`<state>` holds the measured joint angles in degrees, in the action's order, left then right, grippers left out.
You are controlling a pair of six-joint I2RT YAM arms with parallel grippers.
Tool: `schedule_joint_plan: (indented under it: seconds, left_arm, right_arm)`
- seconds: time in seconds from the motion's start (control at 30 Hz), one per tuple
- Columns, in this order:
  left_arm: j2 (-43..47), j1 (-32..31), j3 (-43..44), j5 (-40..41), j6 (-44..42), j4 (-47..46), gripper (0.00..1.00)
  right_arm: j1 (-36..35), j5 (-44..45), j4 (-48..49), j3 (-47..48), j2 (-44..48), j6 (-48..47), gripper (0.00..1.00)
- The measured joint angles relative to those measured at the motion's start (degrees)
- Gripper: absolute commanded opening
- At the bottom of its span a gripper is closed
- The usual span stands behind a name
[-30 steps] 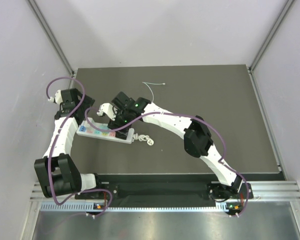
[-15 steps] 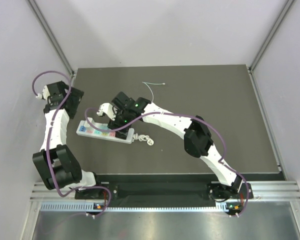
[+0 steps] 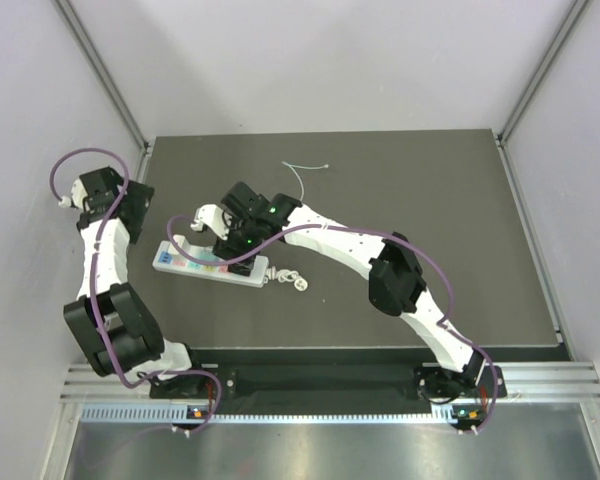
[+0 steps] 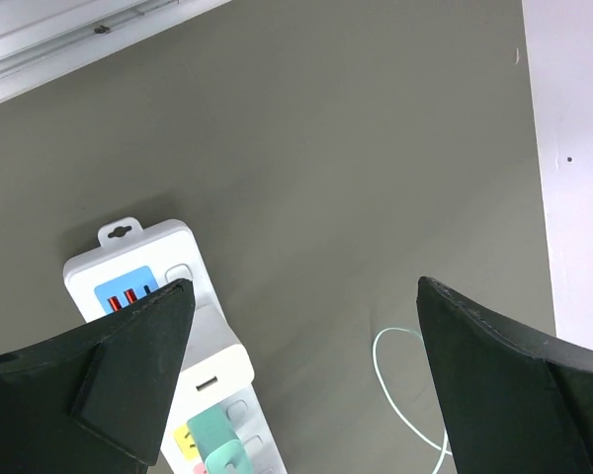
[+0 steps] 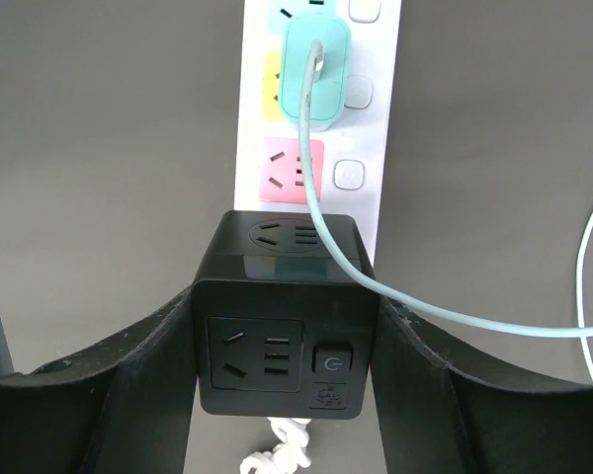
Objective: Insert the plug
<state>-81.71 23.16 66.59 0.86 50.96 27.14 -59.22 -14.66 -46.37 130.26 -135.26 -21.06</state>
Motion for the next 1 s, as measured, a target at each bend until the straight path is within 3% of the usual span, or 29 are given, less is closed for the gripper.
schedule_joint_plan:
  seconds: [1.0]
  left_arm:
    - [-0.2,0.1,-0.8,0.0,-0.1,-0.1,0.98]
  right_arm:
    - [0.0,-1.0,-0.2,0.1,-1.4,-1.0,0.00]
